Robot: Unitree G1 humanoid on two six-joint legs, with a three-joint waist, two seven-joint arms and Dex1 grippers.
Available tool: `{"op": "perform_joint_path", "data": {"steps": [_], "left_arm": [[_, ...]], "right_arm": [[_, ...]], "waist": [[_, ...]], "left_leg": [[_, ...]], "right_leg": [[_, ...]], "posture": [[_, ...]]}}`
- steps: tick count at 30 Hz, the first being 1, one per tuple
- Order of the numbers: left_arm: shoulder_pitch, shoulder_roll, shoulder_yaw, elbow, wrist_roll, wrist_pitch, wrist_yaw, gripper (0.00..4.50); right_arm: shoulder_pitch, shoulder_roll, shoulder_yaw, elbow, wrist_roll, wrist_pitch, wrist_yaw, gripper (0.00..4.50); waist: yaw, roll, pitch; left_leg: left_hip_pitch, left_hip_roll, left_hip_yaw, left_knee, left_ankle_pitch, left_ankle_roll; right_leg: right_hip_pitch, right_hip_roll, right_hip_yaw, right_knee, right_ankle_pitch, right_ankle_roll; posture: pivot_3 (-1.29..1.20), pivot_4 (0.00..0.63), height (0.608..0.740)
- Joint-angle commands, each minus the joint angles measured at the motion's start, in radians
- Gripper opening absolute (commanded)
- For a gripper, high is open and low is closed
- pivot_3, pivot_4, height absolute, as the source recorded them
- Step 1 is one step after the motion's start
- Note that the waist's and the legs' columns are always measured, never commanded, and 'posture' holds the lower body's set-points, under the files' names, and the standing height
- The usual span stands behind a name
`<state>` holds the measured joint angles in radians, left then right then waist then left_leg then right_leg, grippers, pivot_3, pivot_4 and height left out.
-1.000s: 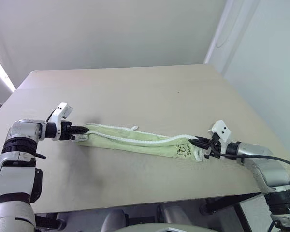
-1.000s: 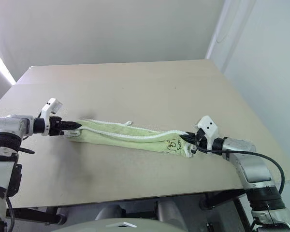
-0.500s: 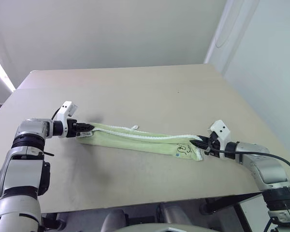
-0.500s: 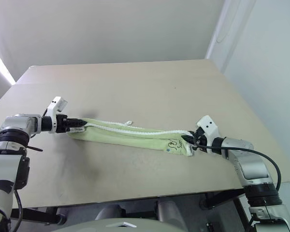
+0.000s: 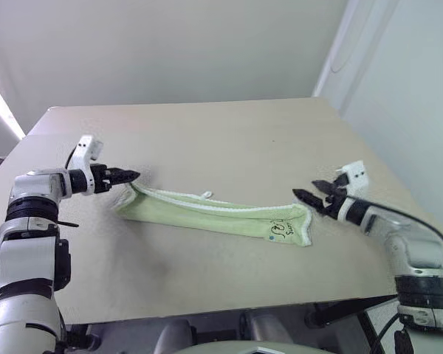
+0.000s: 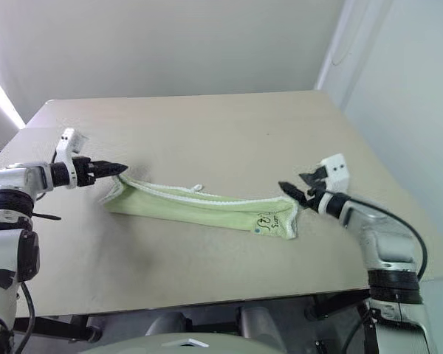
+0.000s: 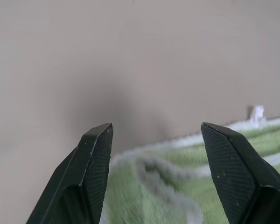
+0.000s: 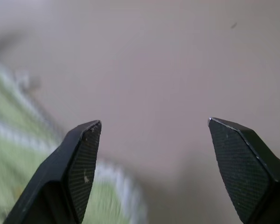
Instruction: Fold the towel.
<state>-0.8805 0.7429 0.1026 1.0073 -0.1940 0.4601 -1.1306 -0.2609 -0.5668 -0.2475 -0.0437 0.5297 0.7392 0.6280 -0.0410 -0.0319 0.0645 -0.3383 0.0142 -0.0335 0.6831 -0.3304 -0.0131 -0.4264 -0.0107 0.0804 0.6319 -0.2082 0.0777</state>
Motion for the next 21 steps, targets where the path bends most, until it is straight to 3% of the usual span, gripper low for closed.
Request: {"op": "perform_joint_path", "data": {"steps": [1, 4, 7, 21], "left_arm": [[0.053, 0.038, 0.018, -0.234, -0.046, -0.033, -0.067, 3.18], [0.212, 0.094, -0.052, -0.531, -0.055, -0.007, -0.187, 3.18], [0.334, 0.135, -0.100, -0.673, -0.041, -0.020, -0.235, 3.18], [0.345, 0.057, -0.205, -0.594, 0.030, -0.084, -0.183, 3.18]], "right_arm": [[-0.008, -0.005, -0.105, -0.118, 0.184, 0.202, -0.031, 3.83], [0.044, -0.056, -0.109, -0.265, 0.364, 0.382, 0.032, 3.83], [0.035, -0.074, -0.065, -0.291, 0.412, 0.457, 0.029, 3.83], [-0.161, 0.048, 0.250, -0.043, 0.265, 0.457, 0.002, 3.83]], "waist": [[0.000, 0.000, 0.000], [-0.005, 0.003, -0.001], [-0.007, 0.005, -0.001], [-0.006, 0.005, -0.002]], "left_leg": [[0.000, 0.000, 0.000, 0.000, 0.000, 0.000], [-0.001, 0.000, 0.001, -0.001, 0.000, 0.000], [-0.001, 0.001, 0.003, -0.002, 0.000, 0.001], [-0.001, 0.001, 0.002, 0.000, 0.000, 0.001]], "right_leg": [[0.000, 0.000, 0.000, 0.000, 0.000, 0.000], [-0.001, 0.000, 0.001, -0.001, 0.000, 0.000], [0.000, 0.000, 0.003, 0.000, -0.002, -0.001], [-0.002, 0.001, 0.001, -0.001, -0.002, 0.001]], "posture": [[0.00, 0.000, 0.712], [0.00, 0.000, 0.712], [0.00, 0.000, 0.712], [0.00, 0.000, 0.712]]}}
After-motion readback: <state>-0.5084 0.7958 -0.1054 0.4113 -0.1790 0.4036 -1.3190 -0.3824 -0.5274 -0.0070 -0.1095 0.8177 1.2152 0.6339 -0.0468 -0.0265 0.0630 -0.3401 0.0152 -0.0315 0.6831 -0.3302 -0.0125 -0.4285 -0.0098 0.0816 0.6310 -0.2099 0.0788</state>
